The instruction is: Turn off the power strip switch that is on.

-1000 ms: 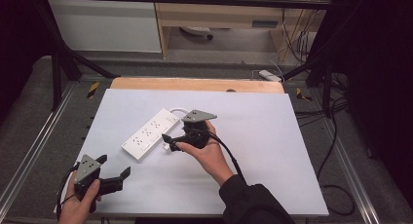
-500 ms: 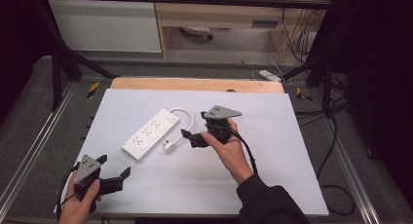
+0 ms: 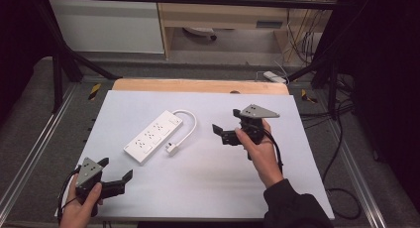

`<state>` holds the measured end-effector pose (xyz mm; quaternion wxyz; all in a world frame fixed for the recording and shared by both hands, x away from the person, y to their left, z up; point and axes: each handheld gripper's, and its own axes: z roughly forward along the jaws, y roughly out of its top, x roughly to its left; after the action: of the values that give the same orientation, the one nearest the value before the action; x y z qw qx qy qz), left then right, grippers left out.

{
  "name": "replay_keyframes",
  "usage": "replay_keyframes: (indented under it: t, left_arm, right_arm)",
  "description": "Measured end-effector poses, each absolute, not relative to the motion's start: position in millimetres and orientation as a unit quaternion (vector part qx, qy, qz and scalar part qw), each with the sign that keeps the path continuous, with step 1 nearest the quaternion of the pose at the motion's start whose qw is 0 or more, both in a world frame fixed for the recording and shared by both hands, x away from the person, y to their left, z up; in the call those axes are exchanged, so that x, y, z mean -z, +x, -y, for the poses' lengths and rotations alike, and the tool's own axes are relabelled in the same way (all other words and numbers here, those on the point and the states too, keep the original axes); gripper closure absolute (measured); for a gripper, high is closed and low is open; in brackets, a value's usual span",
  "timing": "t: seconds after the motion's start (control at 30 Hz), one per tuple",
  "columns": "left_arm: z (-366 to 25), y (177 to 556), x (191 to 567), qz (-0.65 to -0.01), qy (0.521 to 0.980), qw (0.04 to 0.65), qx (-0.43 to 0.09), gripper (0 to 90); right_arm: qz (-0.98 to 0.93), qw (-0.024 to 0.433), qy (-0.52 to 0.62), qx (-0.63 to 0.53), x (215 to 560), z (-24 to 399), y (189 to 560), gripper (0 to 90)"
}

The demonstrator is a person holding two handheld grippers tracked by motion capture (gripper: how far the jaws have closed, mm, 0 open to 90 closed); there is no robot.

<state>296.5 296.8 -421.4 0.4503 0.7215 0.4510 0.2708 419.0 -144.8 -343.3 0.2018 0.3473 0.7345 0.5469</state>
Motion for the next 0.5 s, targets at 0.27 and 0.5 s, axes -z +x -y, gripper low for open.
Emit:
replay_keyframes:
  t: [0.27,0.5]
  left_arm:
    - [-296.4,296.6,421.5,-0.450,0.721,0.452,-0.271,5.3]
    - [-296.3,296.6,422.0,-0.452,0.721,0.452,-0.269,5.3]
  right_arm:
    - [-0.724,0.216,0.369,-0.540,351.6,181.1,410.1,3.9]
    - [-0.710,0.218,0.389,-0.546,359.5,208.9,401.1,3.0]
